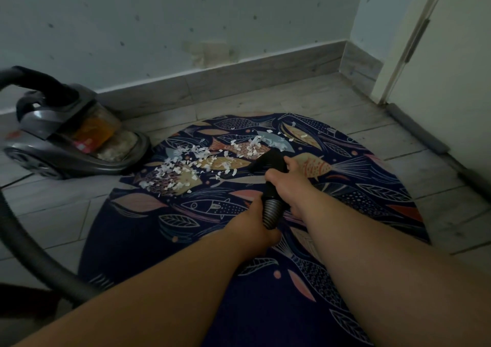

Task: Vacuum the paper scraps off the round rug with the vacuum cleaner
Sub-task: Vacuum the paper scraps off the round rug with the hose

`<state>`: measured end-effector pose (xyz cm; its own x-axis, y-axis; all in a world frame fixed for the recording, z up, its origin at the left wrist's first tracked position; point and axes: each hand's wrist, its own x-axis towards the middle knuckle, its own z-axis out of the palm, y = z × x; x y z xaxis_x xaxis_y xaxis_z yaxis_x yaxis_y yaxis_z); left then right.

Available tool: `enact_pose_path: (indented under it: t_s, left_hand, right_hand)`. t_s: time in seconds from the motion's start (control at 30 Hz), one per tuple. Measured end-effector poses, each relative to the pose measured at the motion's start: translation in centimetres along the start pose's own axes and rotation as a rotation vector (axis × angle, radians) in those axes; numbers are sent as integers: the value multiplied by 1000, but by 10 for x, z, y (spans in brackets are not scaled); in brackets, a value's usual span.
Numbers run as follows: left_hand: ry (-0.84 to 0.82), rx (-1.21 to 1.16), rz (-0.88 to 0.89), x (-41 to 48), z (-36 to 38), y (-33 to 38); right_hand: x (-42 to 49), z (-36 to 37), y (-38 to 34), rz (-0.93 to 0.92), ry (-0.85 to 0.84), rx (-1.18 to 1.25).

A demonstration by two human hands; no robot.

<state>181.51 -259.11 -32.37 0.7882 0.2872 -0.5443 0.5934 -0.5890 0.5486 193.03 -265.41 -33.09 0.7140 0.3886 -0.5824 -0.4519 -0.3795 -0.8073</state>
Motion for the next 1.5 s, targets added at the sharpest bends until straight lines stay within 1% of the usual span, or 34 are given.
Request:
enact_pose_path:
  t_s: [0.2, 0.33, 0.57, 0.73, 0.87, 1.1, 1.33, 1.5]
  left_hand:
    - [-1, 20, -25, -1, -6, -7]
    - [-17, 17, -11, 0, -6, -1]
    - [-25, 59, 15, 6, -1, 10]
    - [-34, 31, 51, 12, 3, 18]
    - [-43, 52, 80, 22, 9, 25]
    - [-68, 48, 111, 41, 20, 36]
    - [-61, 55, 75, 47, 16, 30]
    - [-34, 58, 52, 42, 8, 23]
  right_hand:
    - [22, 13, 7, 21, 33, -30]
    - [6, 6, 0, 1, 24, 1]
    - [15, -11, 4, -22, 54, 32]
    - [18, -22, 5, -48, 99, 39]
    - [21, -34, 8, -69, 152, 69]
    - [26, -53, 10, -66, 225, 110]
    - [31, -49, 8, -77, 199, 85]
    - [34, -33, 7, -89, 143, 102]
